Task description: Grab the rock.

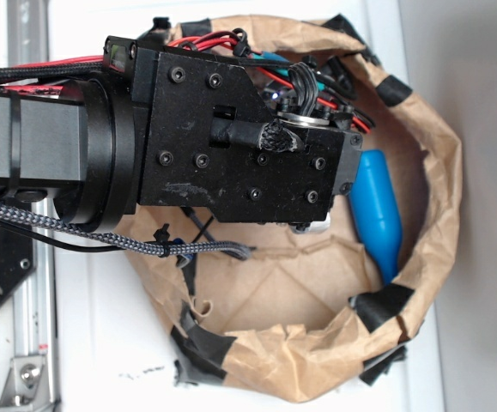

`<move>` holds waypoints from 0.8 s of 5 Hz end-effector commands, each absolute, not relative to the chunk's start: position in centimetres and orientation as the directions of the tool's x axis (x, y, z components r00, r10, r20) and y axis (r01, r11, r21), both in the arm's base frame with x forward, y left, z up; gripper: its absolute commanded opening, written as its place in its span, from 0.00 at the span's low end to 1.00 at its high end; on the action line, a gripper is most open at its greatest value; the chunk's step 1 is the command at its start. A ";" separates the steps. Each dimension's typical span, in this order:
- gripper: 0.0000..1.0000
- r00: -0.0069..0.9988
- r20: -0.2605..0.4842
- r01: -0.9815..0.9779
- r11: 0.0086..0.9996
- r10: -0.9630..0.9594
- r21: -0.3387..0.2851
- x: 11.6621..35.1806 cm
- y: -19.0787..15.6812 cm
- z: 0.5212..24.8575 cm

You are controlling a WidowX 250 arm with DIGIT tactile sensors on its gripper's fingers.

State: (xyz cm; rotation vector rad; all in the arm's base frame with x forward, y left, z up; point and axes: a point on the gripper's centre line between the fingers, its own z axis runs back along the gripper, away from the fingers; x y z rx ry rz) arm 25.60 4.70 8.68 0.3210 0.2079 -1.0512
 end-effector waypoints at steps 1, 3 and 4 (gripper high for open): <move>1.00 0.297 -0.276 0.930 0.212 -0.914 0.299 25.2 8.0 7.4; 1.00 0.208 -0.294 0.957 0.132 -0.933 0.260 26.9 9.7 4.3; 1.00 0.203 -0.307 0.963 0.134 -0.930 0.232 27.5 10.0 3.5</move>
